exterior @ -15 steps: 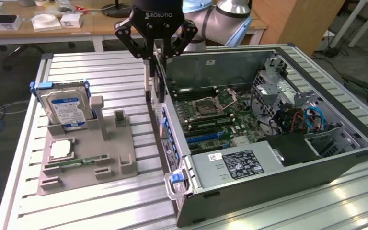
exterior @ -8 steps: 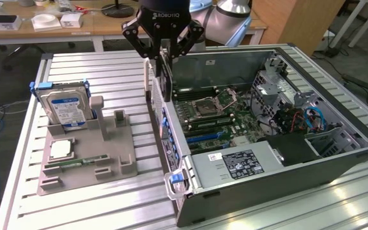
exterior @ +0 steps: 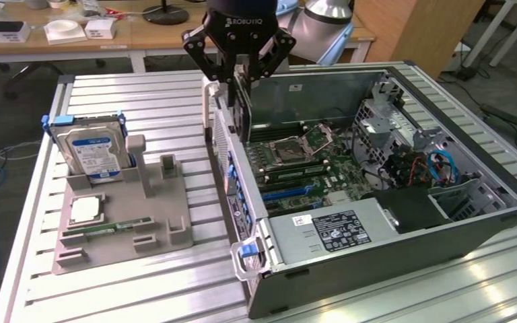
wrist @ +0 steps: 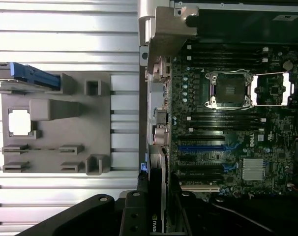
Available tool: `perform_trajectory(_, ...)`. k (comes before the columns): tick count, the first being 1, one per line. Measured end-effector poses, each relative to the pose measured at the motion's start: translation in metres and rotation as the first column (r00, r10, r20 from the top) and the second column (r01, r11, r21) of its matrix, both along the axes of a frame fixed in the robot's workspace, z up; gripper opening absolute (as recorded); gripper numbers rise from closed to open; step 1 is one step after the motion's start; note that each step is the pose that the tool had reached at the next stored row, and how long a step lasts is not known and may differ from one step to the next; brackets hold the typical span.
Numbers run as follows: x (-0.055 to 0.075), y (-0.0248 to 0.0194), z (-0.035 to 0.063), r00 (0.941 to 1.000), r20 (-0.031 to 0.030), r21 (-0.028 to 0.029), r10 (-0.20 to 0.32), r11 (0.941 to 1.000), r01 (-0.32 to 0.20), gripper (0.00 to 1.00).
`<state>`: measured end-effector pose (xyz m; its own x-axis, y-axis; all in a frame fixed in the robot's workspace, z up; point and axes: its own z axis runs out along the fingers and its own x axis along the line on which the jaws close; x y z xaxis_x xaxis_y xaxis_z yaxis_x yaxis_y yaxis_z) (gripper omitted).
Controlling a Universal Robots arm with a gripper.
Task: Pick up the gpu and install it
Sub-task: 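Pick up the gpu and move the gpu toward the slot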
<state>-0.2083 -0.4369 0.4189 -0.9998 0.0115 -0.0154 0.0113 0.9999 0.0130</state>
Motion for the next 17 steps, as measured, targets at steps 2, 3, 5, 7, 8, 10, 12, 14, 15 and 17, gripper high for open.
perform_trajectory(2, 0.003, 0.0, 0.0, 1.0, 0.0, 0.0002, 0.0, 1.0, 0.0, 0.27)
perform_trajectory(3, 0.004, 0.0, -0.0001, 1.0, 0.0, 0.0002, 0.0, 1.0, 0.0, 0.27)
perform_trajectory(5, 0.007, 0.0, -0.0001, 1.0, 0.0, 0.0004, 0.0, 1.0, 0.0, 0.27)
perform_trajectory(7, 0.01, 0.0, -0.0001, 1.0, 0.0, 0.0005, 0.0, 1.0, 0.0, 0.27)
perform_trajectory(8, 0.011, 0.0, -0.0001, 1.0, 0.0, 0.0006, 0.0, 1.0, 0.0, 0.27)
perform_trajectory(10, 0.013, 0.0, -0.0002, 1.0, 0.0, 0.0008, 0.0, 1.0, 0.0, 0.27)
perform_trajectory(12, 0.016, 0.0, -0.0002, 1.0, 0.0, 0.0009, 0.0, 1.0, 0.0, 0.27)
perform_trajectory(14, 0.018, 0.0, -0.0003, 1.0, 0.0001, 0.0011, 0.0, 1.0, 0.0, 0.27)
perform_trajectory(15, 0.02, 0.0, -0.0003, 1.0, 0.0001, 0.0013, 0.0, 1.0, 0.0, 0.27)
perform_trajectory(17, 0.023, 0.0, -0.0003, 1.0, 0.0001, 0.0014, 0.0, 1.0, 0.0, 0.27)
